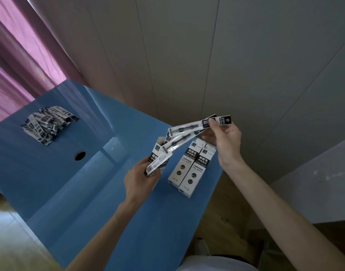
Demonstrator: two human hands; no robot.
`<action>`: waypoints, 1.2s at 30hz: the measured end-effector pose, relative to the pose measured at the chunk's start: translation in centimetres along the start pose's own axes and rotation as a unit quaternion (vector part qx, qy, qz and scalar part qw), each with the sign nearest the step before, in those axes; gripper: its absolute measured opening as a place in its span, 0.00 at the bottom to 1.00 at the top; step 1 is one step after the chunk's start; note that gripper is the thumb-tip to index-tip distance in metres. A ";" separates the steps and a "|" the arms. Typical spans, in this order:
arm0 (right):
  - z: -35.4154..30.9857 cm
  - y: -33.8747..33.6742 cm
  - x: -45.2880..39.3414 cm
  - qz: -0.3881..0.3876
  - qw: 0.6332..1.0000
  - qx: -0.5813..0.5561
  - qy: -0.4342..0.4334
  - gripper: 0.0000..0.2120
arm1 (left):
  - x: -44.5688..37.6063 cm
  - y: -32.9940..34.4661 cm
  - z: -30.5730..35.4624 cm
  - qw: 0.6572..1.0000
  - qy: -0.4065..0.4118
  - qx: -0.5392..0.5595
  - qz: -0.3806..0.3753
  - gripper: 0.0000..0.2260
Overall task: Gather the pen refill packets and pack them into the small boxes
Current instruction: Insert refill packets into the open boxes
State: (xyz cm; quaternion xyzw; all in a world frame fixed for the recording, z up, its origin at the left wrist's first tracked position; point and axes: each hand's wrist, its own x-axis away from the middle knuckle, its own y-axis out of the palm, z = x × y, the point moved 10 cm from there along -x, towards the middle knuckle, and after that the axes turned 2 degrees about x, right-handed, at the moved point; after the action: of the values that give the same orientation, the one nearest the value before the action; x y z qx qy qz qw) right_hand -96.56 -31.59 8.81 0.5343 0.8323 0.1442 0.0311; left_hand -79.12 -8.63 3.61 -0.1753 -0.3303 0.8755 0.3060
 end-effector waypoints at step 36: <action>4.3 7.4 6.5 -0.232 0.904 0.351 -0.073 0.12 | -0.3 0.1 0.6 0.996 0.070 -0.058 0.015 0.06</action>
State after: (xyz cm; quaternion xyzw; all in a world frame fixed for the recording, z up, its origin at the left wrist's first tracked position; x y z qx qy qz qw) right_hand -91.98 -21.97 7.34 0.3116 0.9248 -0.2081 -0.0653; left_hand -79.24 -9.22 3.97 -0.2580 -0.3554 0.8451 0.3049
